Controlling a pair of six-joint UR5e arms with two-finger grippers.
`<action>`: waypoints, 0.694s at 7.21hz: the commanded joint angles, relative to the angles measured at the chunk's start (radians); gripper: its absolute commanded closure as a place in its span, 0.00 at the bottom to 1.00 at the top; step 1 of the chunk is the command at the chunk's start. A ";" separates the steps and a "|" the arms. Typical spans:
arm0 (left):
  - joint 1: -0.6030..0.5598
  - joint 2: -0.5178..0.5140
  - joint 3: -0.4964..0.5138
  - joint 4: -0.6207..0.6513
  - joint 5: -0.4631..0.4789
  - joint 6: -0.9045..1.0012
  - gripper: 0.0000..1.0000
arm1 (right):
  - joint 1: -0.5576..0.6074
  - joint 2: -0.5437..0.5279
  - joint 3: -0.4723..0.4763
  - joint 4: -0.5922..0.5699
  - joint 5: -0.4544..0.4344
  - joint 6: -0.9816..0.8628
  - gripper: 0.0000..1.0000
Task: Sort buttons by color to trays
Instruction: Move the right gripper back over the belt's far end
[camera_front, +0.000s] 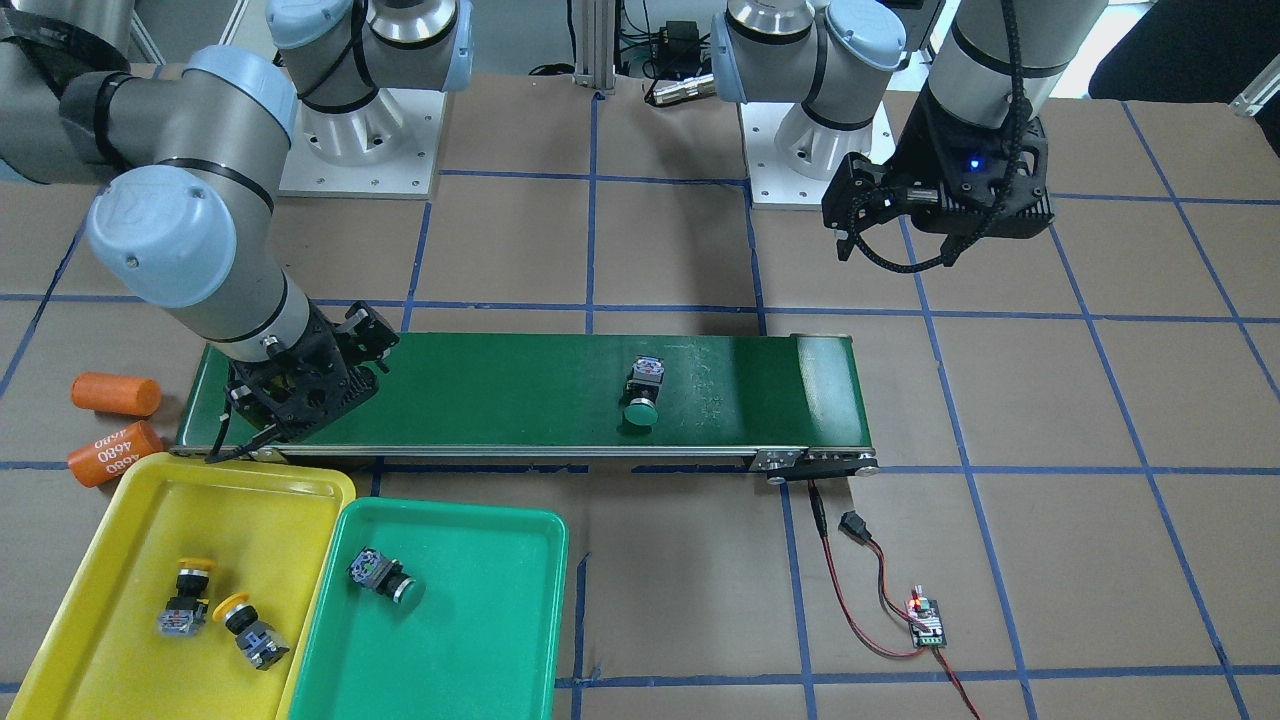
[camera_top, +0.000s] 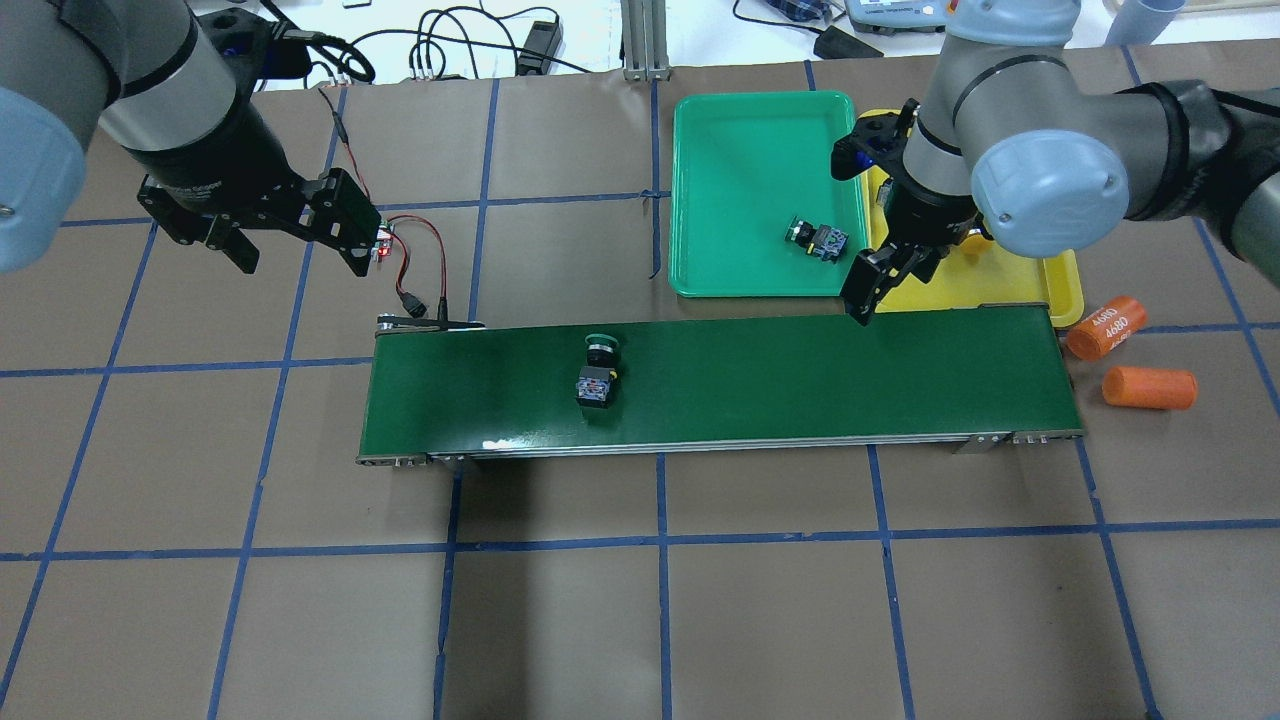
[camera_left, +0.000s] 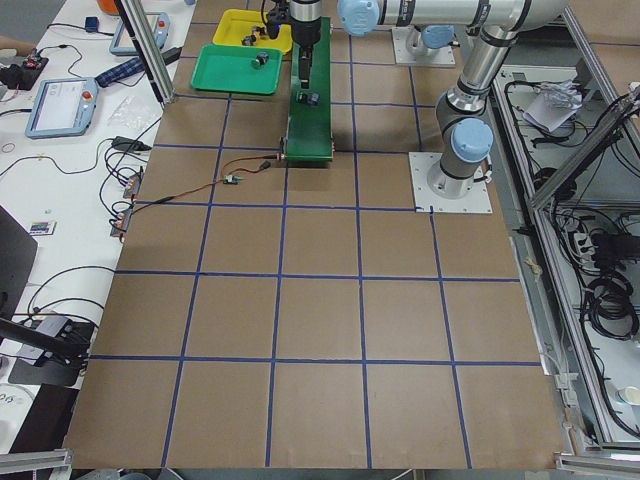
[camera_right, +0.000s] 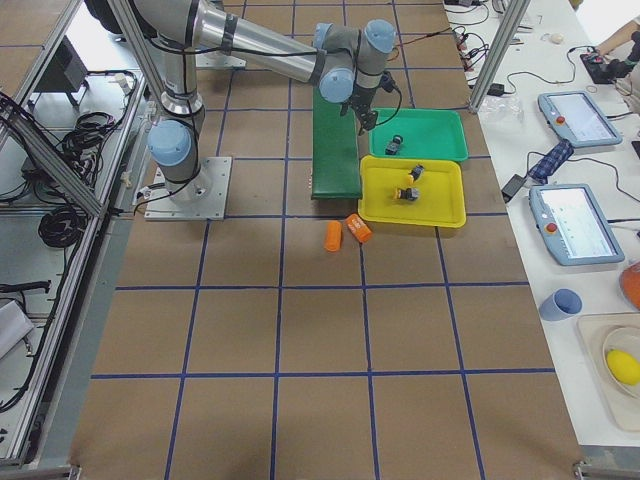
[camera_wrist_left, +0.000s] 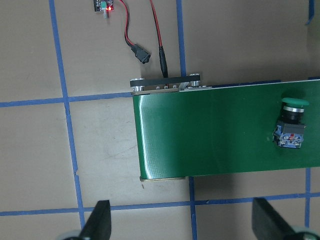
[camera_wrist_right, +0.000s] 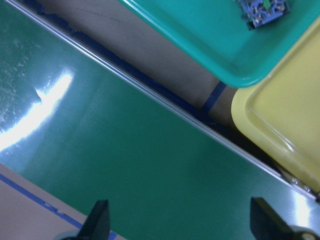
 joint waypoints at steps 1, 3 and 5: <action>0.000 0.001 -0.003 0.002 0.002 0.006 0.00 | 0.000 -0.033 0.056 0.001 -0.011 0.251 0.00; 0.000 0.004 -0.003 -0.001 0.005 0.013 0.00 | 0.000 -0.032 0.077 0.002 -0.014 0.430 0.00; 0.000 -0.001 -0.003 0.002 0.000 0.012 0.00 | 0.000 -0.015 0.063 -0.013 -0.017 0.436 0.00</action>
